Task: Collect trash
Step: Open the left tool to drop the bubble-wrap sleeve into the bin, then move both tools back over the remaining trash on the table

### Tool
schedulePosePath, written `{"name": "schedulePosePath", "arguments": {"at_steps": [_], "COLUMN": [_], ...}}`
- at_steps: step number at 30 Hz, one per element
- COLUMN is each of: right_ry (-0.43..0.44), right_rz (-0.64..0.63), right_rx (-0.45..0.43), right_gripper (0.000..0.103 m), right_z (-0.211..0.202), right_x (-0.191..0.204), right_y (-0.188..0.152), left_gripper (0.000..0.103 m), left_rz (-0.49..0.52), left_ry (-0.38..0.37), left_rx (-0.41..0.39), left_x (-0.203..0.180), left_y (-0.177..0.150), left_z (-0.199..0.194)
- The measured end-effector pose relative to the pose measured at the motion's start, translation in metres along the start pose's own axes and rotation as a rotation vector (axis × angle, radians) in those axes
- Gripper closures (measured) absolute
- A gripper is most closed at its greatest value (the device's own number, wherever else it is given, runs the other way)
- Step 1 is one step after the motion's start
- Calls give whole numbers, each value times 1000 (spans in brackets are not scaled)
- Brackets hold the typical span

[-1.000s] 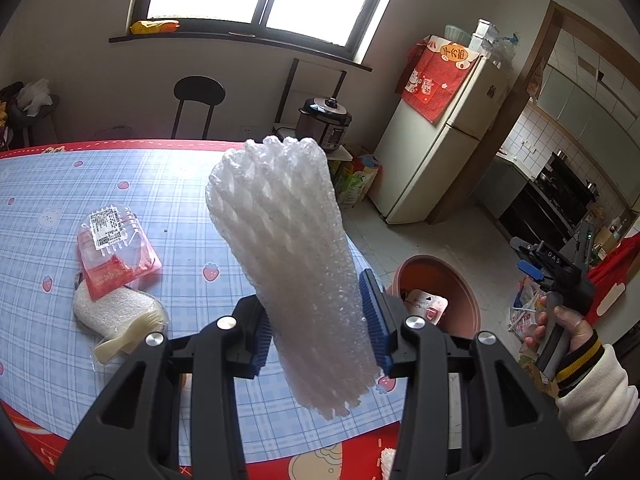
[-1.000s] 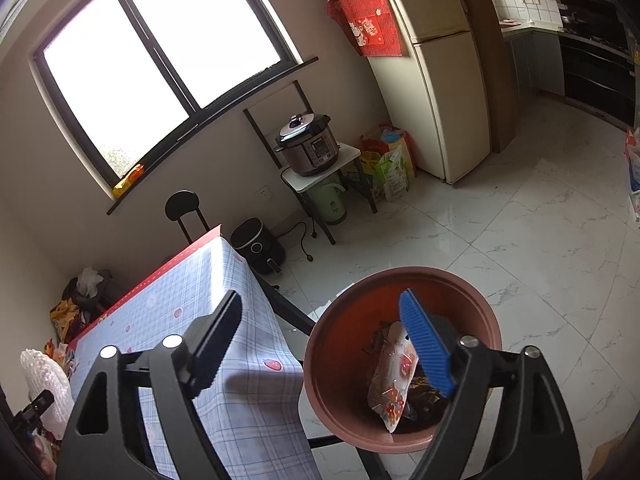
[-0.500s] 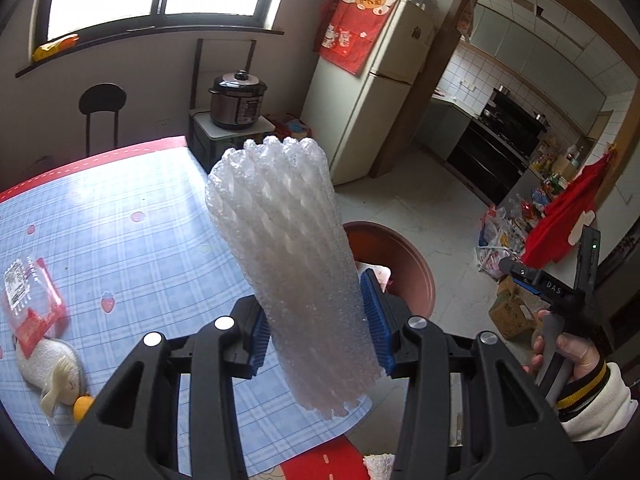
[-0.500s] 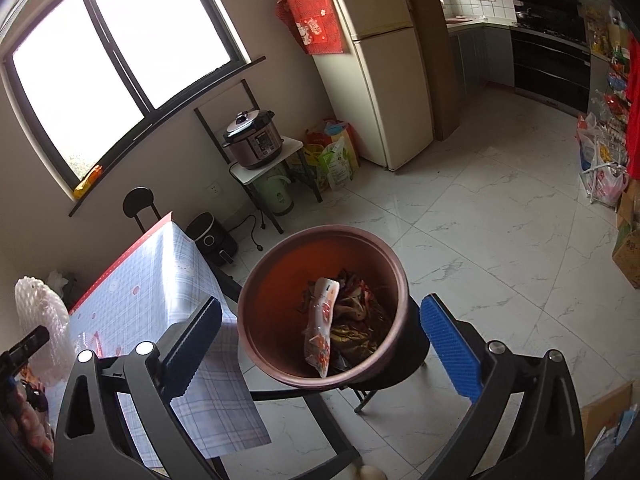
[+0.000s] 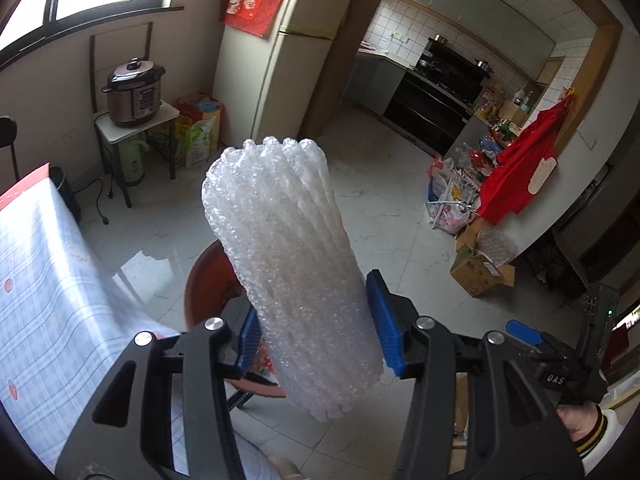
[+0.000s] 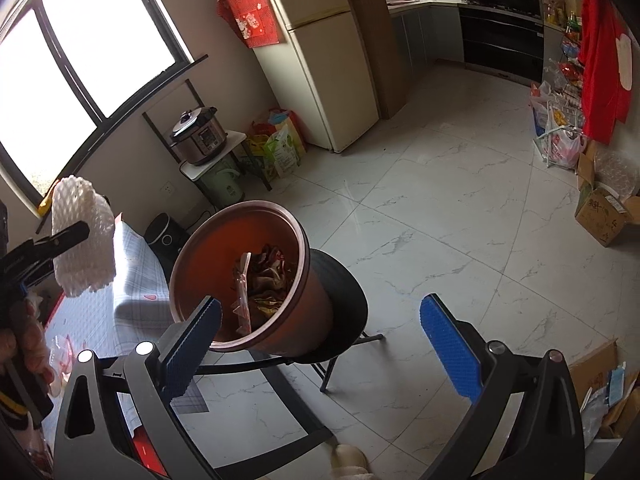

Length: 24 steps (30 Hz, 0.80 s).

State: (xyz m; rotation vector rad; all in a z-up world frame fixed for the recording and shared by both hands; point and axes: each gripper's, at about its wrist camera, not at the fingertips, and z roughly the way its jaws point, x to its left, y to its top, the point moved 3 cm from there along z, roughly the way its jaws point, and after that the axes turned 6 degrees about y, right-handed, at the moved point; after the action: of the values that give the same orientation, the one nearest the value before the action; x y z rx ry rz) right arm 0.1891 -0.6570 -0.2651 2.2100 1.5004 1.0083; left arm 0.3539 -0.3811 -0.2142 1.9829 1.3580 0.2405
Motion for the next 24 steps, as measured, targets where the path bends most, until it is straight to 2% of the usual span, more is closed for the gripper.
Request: {"name": "schedulePosePath", "arguments": {"at_steps": [3,5,7,8,9,13,16,20,24], "right_ry": [-5,-3,4,7,10,26,48,86,133], "right_rz": [5,0,-5,-9,-12,-22,-34,-66,-101], "right_rx": [1,2,1,-1,-1,2,1,6,23], "right_gripper": [5,5,5,5,5,5,5,5,5], "right_z": [0,0,0,0,1,5,8,14,23], "right_x": [-4,-4,-1,1,3,14,28,56,92], "right_y": [0,0,1,3,3,4,6,6,3], "left_gripper": [39,18,15,9,6,6,6,6,6], "left_rz": [48,56,29,14,6,15,-18,-84,-170], "left_ry": [-10,7,30,27,23,83,123,189,269], "left_rx": [-16,-33,-52,-57,-61,-64,-75,-96,-143], "left_x": [-18,-23,-21,-20,-18,3,30,80,139], "left_y": [16,23,26,27,26,12,1,-18,-48], "left_z": [20,28,28,27,24,8,-12,-54,-115]}}
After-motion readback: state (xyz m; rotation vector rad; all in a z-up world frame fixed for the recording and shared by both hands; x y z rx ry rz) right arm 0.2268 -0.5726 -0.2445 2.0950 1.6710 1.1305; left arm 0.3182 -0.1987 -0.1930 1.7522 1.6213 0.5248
